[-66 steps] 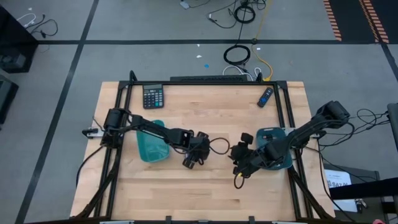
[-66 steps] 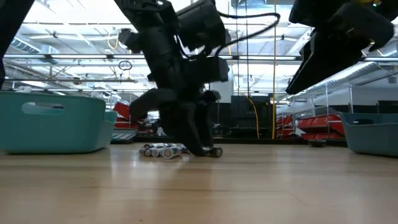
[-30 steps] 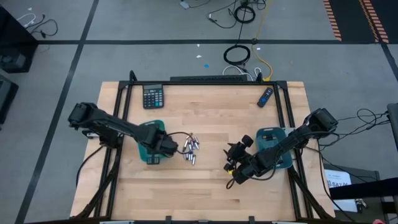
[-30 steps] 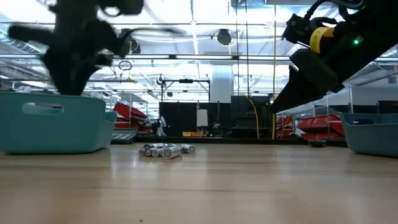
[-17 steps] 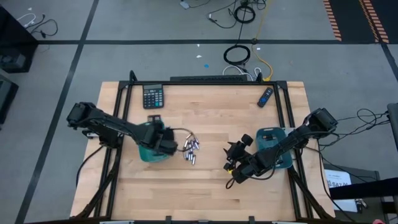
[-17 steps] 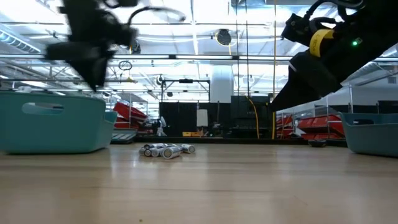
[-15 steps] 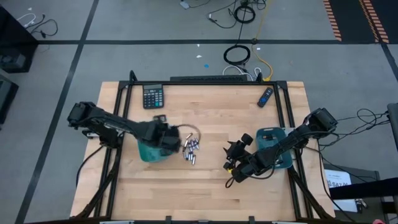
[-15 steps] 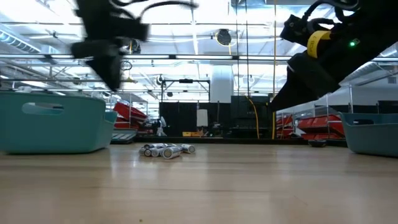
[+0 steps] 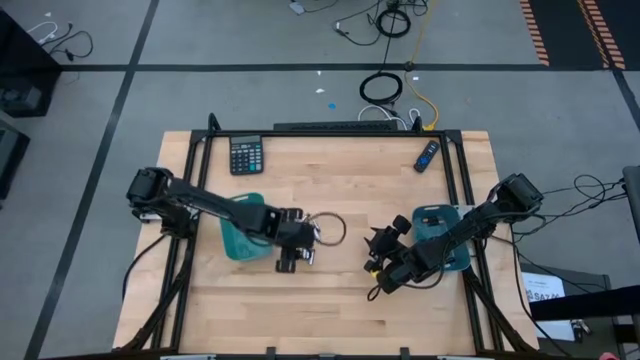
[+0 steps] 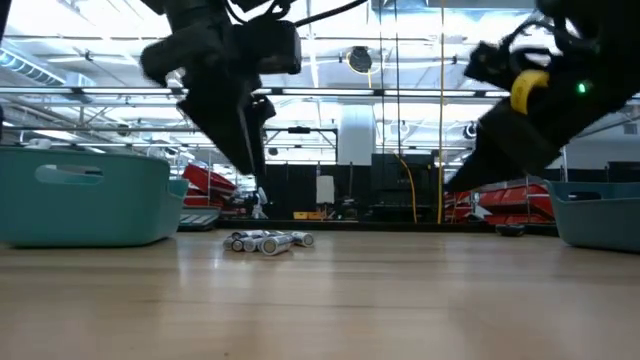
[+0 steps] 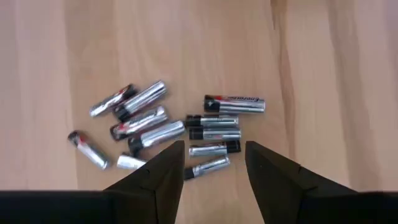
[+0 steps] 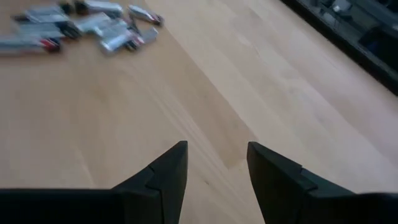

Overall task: Sort batteries
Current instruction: Put the white battery into the left blue bin

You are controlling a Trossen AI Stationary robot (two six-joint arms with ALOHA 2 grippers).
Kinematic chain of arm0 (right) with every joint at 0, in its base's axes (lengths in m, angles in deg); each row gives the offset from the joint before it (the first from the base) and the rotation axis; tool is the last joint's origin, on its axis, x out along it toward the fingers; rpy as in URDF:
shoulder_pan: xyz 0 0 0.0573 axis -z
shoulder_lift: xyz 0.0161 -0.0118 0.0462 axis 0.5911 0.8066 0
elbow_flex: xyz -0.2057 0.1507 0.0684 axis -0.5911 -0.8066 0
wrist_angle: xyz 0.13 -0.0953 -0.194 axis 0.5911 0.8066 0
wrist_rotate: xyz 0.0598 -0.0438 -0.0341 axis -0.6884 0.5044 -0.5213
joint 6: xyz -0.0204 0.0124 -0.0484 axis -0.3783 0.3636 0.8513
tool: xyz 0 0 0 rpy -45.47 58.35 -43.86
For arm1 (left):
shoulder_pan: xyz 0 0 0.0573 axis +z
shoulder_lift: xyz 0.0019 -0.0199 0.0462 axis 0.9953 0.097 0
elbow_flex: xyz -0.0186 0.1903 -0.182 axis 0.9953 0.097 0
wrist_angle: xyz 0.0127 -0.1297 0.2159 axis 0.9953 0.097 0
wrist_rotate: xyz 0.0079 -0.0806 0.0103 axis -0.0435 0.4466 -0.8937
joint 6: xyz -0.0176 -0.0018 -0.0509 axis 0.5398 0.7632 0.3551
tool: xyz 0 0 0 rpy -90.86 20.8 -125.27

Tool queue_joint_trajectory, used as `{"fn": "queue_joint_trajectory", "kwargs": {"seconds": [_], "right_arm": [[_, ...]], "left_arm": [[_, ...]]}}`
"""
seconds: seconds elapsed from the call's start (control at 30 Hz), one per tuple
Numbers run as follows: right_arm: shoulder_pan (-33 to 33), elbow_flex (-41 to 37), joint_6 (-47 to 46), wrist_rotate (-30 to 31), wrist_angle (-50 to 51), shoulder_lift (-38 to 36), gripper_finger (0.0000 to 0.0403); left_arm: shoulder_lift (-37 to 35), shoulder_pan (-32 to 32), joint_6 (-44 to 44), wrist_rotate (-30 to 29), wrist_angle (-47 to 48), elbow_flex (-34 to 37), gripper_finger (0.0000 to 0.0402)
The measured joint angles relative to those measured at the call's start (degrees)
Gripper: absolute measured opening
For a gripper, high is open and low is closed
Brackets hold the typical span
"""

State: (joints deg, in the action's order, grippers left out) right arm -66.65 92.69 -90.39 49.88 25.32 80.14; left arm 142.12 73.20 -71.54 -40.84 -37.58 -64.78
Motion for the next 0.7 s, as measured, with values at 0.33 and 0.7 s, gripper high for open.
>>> {"fn": "queue_joint_trajectory", "kwargs": {"seconds": [0.33, 0.7], "right_arm": [[0.03, -2.7, -3.47, -0.2, -2.39, 0.0, 0.0157], [0.03, -2.7, -1.48, -0.18, -3.31, 0.0, 0.0157]], "left_arm": [[7.72, -4.1, 2.21, -7.29, -4.23, -4.15, 0.018], [14.41, -4.06, 15.85, -7.37, -1.97, -7.69, 0.018]]}}
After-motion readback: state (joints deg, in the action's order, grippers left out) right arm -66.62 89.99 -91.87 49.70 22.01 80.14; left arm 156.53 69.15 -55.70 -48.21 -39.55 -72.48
